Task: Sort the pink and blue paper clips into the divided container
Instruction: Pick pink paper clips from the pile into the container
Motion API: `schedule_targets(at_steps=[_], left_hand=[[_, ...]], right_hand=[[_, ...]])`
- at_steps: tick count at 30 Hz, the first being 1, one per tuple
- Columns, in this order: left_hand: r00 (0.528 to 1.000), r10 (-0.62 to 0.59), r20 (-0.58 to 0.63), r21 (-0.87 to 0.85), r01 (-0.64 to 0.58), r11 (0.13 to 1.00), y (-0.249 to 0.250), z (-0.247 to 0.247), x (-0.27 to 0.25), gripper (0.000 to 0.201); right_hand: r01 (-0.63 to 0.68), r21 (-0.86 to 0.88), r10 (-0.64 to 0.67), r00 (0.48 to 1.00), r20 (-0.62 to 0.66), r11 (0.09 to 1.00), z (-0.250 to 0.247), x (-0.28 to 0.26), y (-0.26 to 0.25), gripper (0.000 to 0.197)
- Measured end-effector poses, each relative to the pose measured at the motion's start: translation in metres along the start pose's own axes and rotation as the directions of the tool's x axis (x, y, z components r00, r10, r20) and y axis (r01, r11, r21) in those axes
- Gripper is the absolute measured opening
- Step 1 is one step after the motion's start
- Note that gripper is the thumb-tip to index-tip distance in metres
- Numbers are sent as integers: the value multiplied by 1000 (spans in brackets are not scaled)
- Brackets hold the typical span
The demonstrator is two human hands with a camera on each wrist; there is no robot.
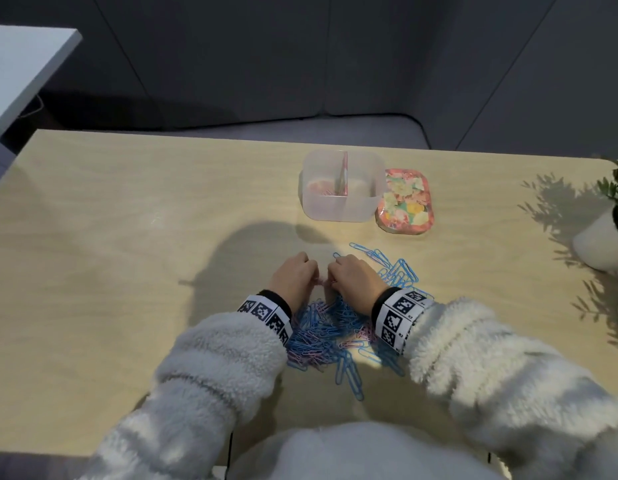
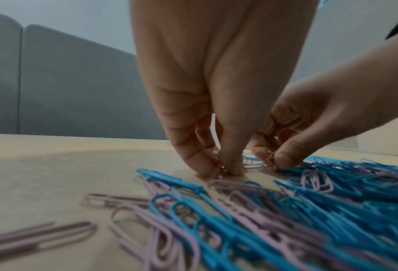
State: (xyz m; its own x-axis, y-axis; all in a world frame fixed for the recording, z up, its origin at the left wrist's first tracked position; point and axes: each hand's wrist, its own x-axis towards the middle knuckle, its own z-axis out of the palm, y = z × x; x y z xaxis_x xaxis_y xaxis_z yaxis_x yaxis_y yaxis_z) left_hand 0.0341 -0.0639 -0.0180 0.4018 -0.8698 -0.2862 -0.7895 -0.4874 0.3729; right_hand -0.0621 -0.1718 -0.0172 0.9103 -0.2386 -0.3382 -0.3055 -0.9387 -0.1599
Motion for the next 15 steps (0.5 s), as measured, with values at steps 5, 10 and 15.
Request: schedule_targets(at_steps=[5,10,15], left_hand=[[999,33,-11,83,-32,996,-4,-3,1,17],[999,49,-22,76,-47,996,-7,-5,-2,19],[989,66,-135,-108,-81,991,-9,-19,0,13]], right_hand=[[-84,521,103,995,-8,850,-38,1,15,9],[-13,632,183,962,-204,775,-97,36,32,31],[-72,669,333,903,-271,740,-131,76,34,5]])
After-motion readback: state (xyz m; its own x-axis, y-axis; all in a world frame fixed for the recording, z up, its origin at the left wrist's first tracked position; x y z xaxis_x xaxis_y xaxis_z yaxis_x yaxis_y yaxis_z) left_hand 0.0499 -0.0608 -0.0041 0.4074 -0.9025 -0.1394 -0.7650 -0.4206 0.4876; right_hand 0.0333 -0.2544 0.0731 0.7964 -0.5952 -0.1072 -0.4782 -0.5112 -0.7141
